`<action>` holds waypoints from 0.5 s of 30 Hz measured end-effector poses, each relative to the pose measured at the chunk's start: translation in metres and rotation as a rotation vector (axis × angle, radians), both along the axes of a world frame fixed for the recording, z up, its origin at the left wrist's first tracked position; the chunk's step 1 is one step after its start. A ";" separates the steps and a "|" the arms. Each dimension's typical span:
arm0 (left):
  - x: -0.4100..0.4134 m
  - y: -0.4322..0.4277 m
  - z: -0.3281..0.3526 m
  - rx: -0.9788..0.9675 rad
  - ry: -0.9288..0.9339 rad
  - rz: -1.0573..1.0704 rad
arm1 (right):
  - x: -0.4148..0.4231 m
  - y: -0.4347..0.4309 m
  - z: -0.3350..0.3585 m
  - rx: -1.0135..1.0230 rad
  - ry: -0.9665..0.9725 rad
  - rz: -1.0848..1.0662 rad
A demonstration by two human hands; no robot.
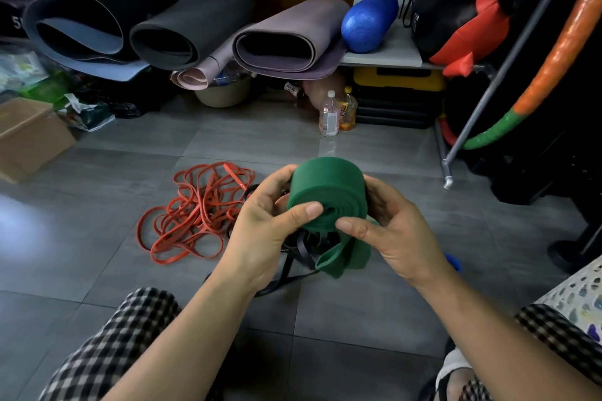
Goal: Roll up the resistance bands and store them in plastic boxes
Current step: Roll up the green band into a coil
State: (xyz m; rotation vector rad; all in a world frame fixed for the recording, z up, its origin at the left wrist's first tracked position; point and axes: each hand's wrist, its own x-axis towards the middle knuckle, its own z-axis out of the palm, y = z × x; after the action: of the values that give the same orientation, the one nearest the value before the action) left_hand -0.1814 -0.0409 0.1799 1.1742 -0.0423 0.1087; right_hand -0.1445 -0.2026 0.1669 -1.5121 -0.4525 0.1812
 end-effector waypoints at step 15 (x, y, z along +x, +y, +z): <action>0.005 0.025 -0.003 0.915 -0.122 -0.051 | -0.002 0.001 0.001 -0.458 -0.142 0.025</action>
State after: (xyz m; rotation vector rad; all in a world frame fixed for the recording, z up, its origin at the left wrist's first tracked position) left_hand -0.1766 -0.0157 0.1770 2.0774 -0.2495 0.1191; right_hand -0.1470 -0.2018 0.1681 -1.9774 -0.5694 0.2074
